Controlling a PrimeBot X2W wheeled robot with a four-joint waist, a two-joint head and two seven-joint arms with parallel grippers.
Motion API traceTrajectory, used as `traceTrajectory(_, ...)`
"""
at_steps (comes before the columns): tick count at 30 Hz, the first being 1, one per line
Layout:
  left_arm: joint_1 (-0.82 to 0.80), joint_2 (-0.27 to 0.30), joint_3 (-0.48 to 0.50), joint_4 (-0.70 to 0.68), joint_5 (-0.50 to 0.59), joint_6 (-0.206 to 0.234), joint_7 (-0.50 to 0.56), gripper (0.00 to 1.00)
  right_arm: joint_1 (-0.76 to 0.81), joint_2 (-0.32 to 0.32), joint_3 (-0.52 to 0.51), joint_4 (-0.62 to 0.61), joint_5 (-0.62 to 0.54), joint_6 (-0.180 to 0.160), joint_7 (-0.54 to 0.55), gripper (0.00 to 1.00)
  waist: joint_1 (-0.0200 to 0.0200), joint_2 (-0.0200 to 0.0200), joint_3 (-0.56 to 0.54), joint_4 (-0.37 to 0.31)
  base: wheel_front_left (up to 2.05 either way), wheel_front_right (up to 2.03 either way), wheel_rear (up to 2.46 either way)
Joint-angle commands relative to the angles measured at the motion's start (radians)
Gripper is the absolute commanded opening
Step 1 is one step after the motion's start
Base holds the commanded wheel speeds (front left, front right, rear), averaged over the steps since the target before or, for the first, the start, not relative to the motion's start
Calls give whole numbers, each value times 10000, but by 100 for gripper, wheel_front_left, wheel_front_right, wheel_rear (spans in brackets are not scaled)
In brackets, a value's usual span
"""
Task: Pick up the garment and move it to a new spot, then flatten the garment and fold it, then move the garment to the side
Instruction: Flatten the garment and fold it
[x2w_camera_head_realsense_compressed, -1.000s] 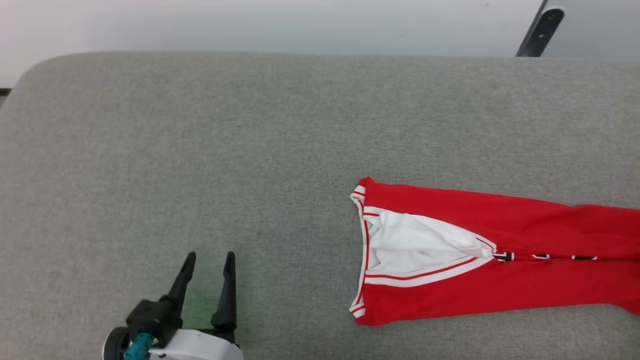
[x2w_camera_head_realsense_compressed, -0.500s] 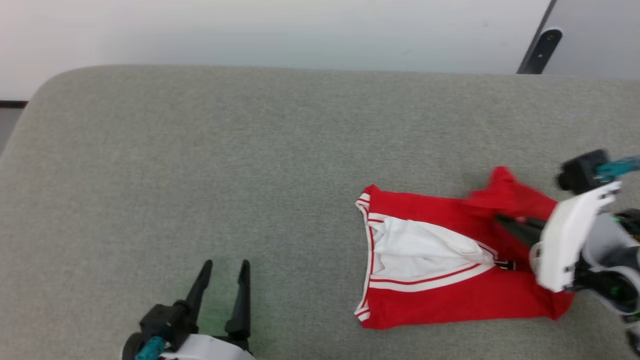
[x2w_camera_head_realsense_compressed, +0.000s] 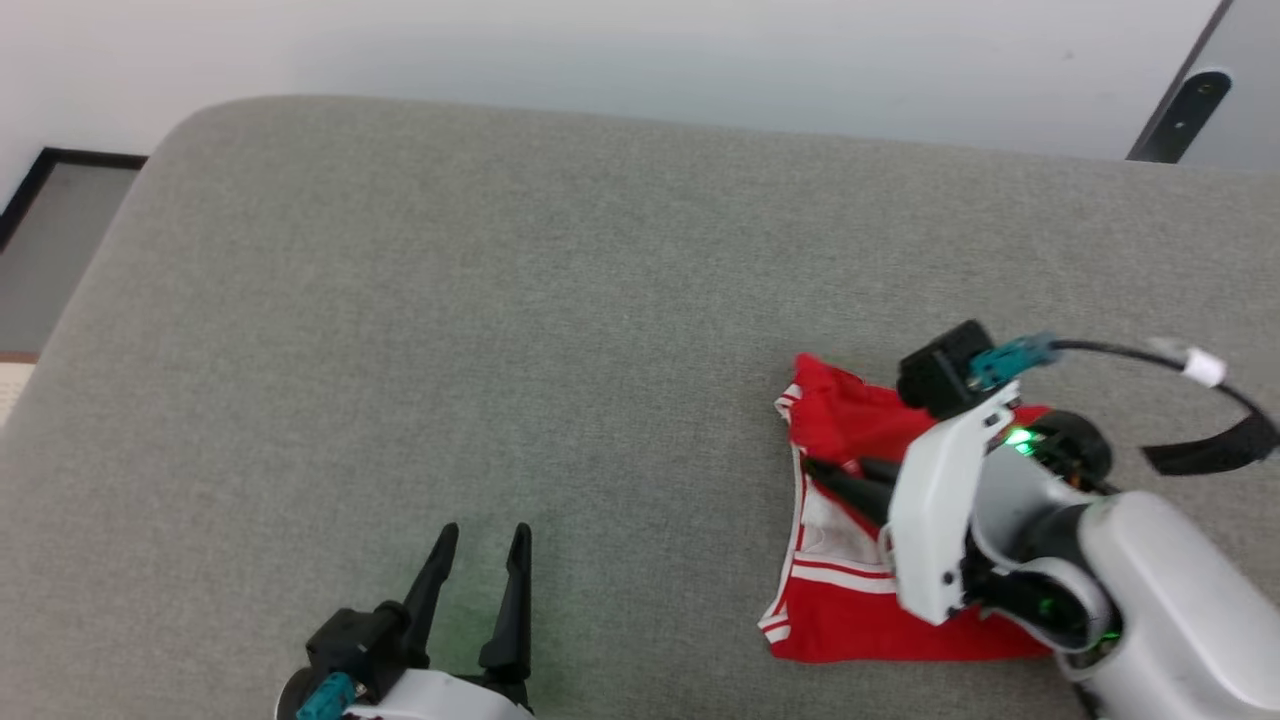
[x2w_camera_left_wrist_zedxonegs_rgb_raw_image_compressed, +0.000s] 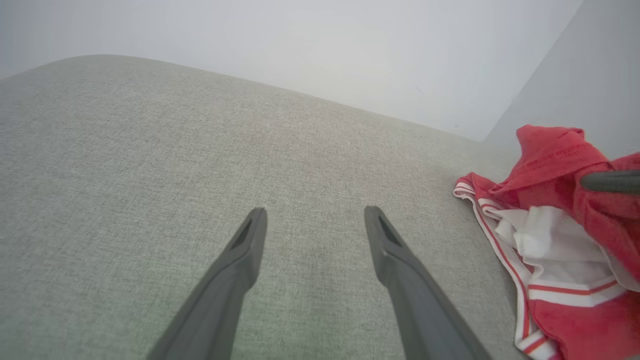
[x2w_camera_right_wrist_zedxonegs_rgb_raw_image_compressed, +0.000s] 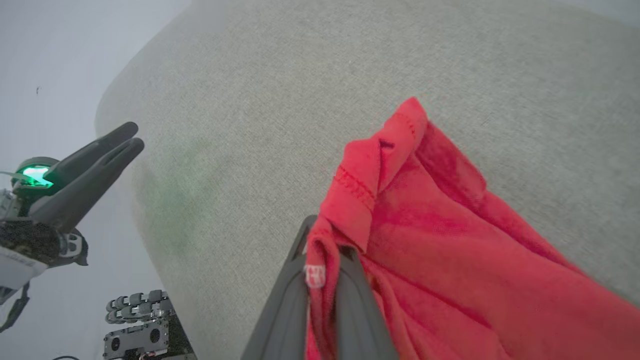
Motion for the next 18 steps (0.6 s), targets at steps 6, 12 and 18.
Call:
traceTrajectory(6,-155,-4,-84,71,-74,73,-8,100,2,403,425,809,-384,-11,-523,0,0,-1,99,132,0,0,0)
traceTrajectory(12,-147,-5,-31,152,-29,50,-8,100,11,526,619,1135,-305,-11,-982,100,0,-1,-31,-7,0,0,0)
traceTrajectory(18,-102,-3,72,211,28,-74,-8,100,136,356,621,937,-106,-11,-1532,100,0,-1,-350,-436,0,0,0)
